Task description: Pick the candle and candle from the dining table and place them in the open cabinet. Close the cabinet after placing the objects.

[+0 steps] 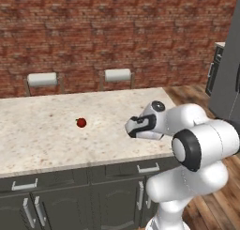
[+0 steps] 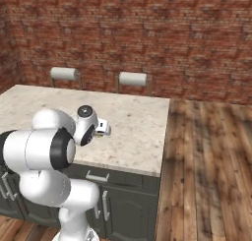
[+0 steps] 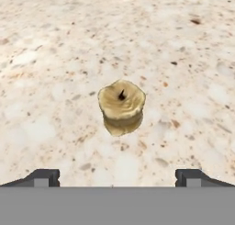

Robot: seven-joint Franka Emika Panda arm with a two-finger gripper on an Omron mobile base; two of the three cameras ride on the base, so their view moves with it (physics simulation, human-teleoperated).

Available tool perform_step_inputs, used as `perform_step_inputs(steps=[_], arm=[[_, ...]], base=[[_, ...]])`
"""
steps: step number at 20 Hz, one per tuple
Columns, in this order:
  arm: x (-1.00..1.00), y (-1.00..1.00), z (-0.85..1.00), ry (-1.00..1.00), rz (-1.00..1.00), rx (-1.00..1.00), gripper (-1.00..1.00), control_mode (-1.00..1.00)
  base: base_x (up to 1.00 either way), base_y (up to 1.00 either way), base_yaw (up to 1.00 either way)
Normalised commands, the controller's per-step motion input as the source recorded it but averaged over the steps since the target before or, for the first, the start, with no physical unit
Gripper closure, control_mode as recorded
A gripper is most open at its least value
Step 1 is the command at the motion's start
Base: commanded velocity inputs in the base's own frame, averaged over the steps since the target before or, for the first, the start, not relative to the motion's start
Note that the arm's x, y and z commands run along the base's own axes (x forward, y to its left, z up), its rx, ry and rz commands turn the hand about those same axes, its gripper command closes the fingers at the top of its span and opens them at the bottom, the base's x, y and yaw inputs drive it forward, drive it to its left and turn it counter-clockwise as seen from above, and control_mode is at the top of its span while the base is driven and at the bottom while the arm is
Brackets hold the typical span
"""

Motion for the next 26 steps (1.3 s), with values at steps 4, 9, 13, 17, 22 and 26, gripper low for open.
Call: perform_step_inputs(steps=[4,9,13,17,22,26], arm=[[0.23,0.0,-0.19,0.0,0.0,0.0,-1.0,-1.0],[0.21,0.0,-0.2,0.0,0.0,0.0,-1.0,-1.0],[0.23,0.0,-0.18,0.0,0.0,0.0,-1.0,-1.0],[0.23,0.0,-0.15,0.0,0.0,0.0,-1.0,-1.0],[0.26,0.0,-0.14,0.0,0.0,0.0,-1.0,-1.0],[0.26,0.0,-0.17,0.0,0.0,0.0,-1.0,-1.0]], base=[[0.0,0.0,0.0],[0.0,0.0,0.0],[0.0,0.0,0.0],[0.0,0.0,0.0],[0.0,0.0,0.0],[0.0,0.0,0.0]])
